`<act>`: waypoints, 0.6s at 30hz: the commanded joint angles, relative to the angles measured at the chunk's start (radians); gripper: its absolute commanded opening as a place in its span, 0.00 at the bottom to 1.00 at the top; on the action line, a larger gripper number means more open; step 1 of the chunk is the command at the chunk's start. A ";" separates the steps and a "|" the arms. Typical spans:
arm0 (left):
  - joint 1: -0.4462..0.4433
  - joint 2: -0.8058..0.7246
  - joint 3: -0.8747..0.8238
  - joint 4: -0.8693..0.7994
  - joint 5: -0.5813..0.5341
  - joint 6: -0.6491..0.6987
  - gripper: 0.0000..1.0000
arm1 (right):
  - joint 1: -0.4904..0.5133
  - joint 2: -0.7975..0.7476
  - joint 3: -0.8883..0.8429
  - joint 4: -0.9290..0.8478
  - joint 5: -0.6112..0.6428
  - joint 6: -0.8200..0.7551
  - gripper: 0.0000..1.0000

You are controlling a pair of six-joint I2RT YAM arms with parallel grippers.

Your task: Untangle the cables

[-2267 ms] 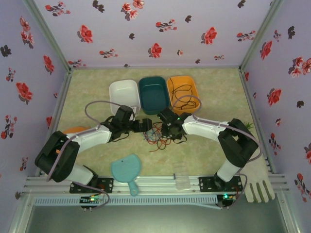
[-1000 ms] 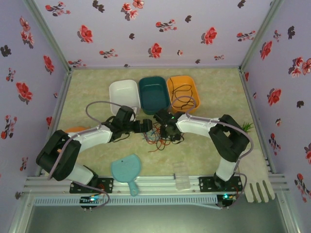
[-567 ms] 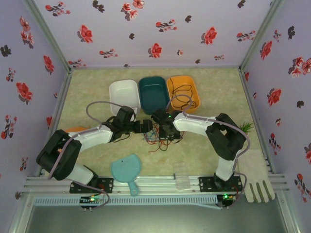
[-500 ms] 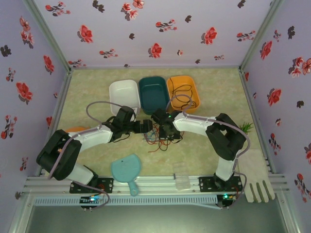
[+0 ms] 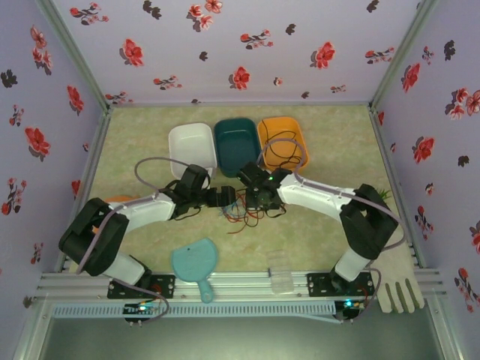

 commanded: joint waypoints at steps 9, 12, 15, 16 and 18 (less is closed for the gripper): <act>-0.018 0.037 0.026 -0.001 0.004 0.014 0.84 | 0.020 -0.197 -0.034 0.108 0.093 -0.195 0.00; -0.020 0.041 0.029 0.005 0.005 0.017 0.73 | 0.030 -0.231 -0.029 0.118 0.110 -0.240 0.00; -0.018 0.043 0.030 0.011 0.005 0.016 0.62 | 0.031 -0.266 -0.040 0.137 0.111 -0.268 0.00; -0.020 0.044 0.030 0.012 0.004 0.016 0.58 | 0.030 -0.277 -0.048 0.147 0.111 -0.274 0.00; -0.019 0.045 0.028 0.014 0.004 0.014 0.50 | 0.031 -0.292 -0.066 0.156 0.123 -0.270 0.00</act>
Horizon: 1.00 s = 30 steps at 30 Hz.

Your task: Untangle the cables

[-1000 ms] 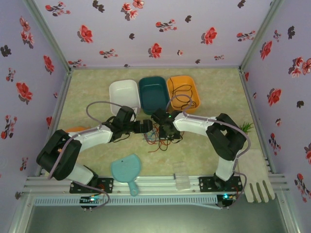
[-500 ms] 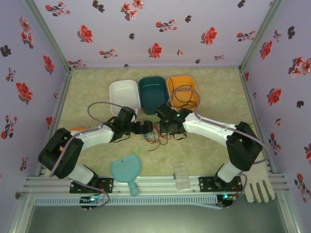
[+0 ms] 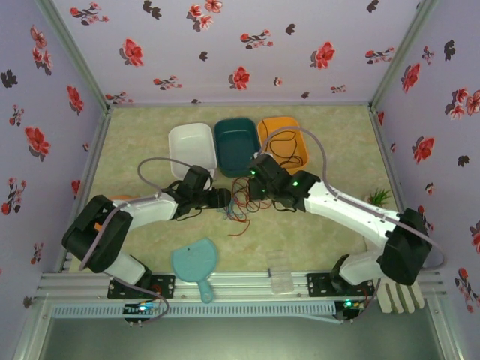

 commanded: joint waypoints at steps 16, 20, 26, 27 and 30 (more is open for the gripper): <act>-0.008 0.042 0.051 -0.004 0.002 0.010 0.18 | 0.006 -0.229 -0.120 0.272 0.137 -0.116 0.00; -0.009 0.044 0.065 -0.009 0.002 0.019 0.16 | 0.007 -0.250 -0.086 0.311 0.137 -0.171 0.00; -0.013 0.041 0.061 -0.009 0.002 0.018 0.13 | 0.007 -0.249 -0.007 0.315 0.137 -0.218 0.00; -0.014 0.041 0.061 -0.010 0.001 0.018 0.13 | 0.006 -0.251 0.005 0.321 0.164 -0.221 0.00; -0.016 0.041 0.060 -0.010 0.001 0.016 0.12 | 0.007 -0.265 0.034 0.331 0.171 -0.241 0.00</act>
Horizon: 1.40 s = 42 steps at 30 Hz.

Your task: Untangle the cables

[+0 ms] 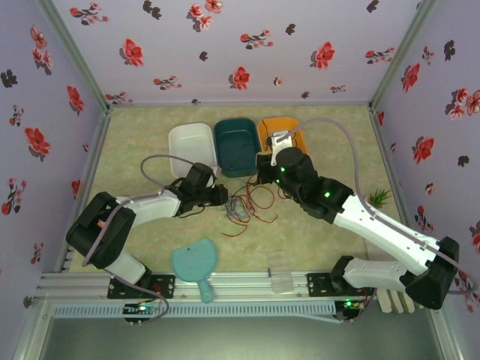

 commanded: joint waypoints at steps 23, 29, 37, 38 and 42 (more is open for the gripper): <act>-0.009 0.017 0.012 -0.014 -0.006 0.015 0.10 | 0.006 0.000 0.446 -0.277 0.268 -0.212 0.00; -0.009 0.017 0.009 -0.012 -0.009 0.017 0.10 | 0.007 0.070 0.569 -0.363 0.406 -0.251 0.00; -0.010 0.020 0.007 -0.012 -0.015 0.016 0.06 | 0.007 0.167 0.666 -0.417 0.593 -0.301 0.00; -0.010 0.020 0.007 -0.012 -0.015 0.018 0.06 | 0.007 0.180 0.672 -0.423 0.622 -0.303 0.00; -0.010 0.019 0.011 -0.015 -0.015 0.022 0.01 | 0.004 0.229 0.680 -0.431 0.763 -0.333 0.00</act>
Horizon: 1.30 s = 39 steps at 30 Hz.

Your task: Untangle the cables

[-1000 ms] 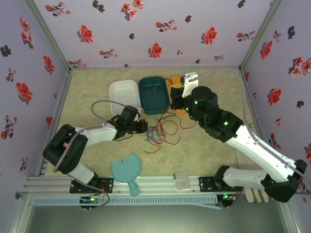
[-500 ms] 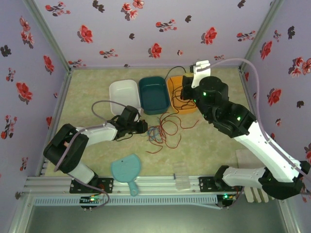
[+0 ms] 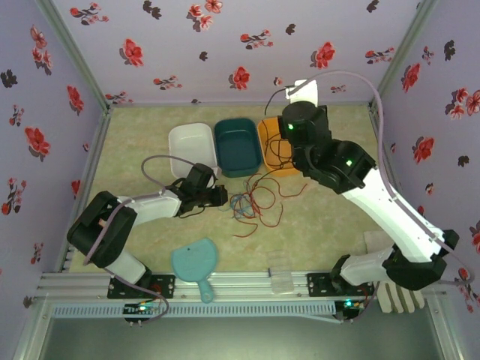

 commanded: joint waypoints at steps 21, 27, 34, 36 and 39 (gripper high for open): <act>-0.008 0.015 0.026 -0.037 -0.025 0.038 0.00 | -0.004 0.005 0.103 0.102 0.311 -0.270 0.00; -0.009 0.016 0.030 -0.038 -0.025 0.038 0.00 | -0.003 -0.053 0.100 0.076 0.179 -0.209 0.00; -0.008 0.009 0.033 -0.044 -0.025 0.043 0.00 | -0.035 -0.058 0.069 0.072 0.102 -0.140 0.00; -0.008 0.003 0.033 -0.046 -0.022 0.047 0.00 | -0.077 -0.047 0.064 0.057 0.053 -0.100 0.00; -0.009 -0.008 0.031 -0.047 -0.021 0.052 0.00 | -0.159 -0.027 0.065 0.031 -0.076 -0.028 0.00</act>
